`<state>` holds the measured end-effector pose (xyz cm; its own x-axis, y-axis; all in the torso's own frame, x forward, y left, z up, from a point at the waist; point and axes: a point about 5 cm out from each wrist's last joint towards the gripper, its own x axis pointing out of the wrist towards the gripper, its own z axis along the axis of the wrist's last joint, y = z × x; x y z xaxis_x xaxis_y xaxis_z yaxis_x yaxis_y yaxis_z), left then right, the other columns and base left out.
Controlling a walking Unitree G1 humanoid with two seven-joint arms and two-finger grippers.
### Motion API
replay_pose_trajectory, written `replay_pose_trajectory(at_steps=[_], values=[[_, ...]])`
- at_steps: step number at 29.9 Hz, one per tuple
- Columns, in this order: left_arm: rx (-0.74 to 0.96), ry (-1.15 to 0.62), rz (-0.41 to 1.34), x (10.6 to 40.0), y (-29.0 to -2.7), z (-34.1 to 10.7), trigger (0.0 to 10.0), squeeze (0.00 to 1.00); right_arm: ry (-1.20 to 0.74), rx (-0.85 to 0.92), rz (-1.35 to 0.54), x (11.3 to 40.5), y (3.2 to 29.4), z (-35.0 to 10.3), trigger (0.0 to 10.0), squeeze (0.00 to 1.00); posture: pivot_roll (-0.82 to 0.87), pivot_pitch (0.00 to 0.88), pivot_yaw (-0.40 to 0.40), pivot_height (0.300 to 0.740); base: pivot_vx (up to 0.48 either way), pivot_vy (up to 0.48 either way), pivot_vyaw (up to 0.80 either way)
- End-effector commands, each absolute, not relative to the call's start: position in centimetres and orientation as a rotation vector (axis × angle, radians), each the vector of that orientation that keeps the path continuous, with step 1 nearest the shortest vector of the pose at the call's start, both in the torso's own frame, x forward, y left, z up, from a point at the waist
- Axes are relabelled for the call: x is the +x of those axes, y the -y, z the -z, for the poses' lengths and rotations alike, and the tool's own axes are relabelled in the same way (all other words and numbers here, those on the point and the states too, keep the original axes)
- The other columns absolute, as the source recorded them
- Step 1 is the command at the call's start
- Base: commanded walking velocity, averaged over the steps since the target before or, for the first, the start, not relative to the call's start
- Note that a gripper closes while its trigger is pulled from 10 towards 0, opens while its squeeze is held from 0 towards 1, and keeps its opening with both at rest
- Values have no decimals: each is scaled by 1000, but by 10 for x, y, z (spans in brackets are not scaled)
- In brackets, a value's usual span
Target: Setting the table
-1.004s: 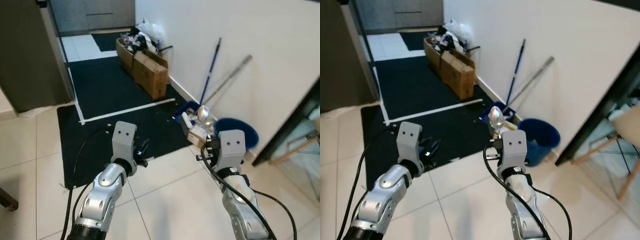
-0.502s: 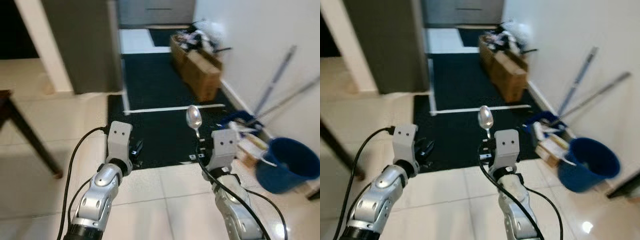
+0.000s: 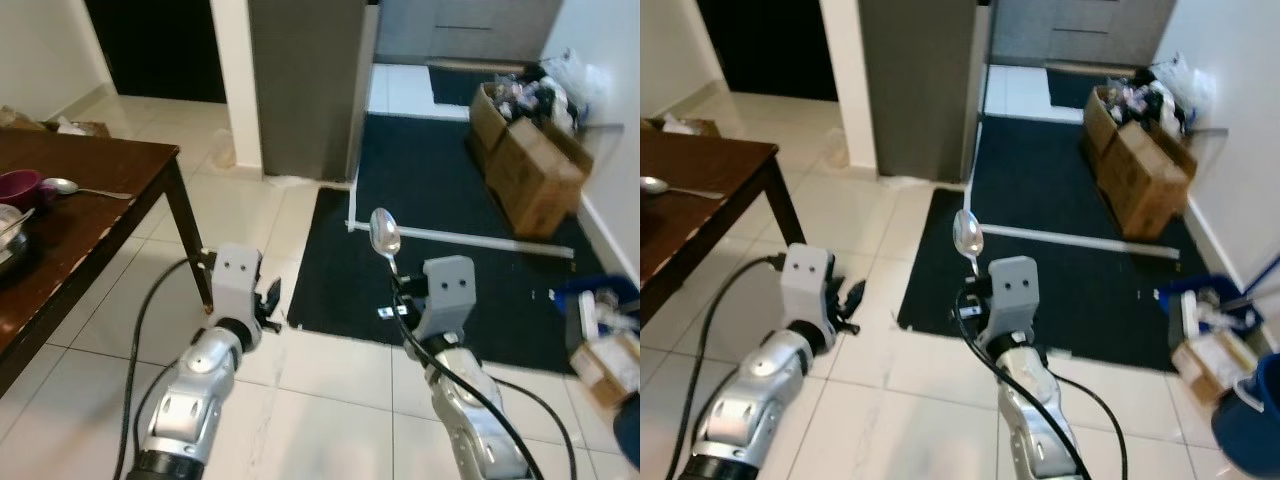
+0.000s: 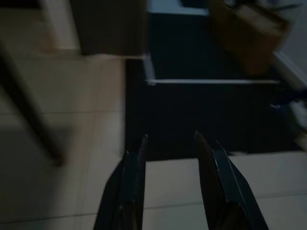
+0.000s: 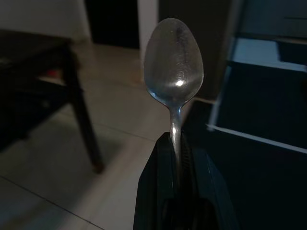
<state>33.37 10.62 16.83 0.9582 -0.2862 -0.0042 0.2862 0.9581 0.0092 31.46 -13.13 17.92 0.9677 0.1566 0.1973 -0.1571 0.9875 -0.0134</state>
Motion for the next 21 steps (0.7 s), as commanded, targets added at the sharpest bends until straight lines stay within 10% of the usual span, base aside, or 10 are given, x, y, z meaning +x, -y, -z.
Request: replay_pose_trajectory(at_steps=[1,21], values=[[12,-18,286,333,-107,-165,10000,0,178,6,-153,313,133,-174,10000,0,2,107,46,740,0,0,800],[32,-24,279,334,-109,-165,10000,0,174,20,-141,314,134,-173,10000,0,5,112,52,740,0,0,800]])
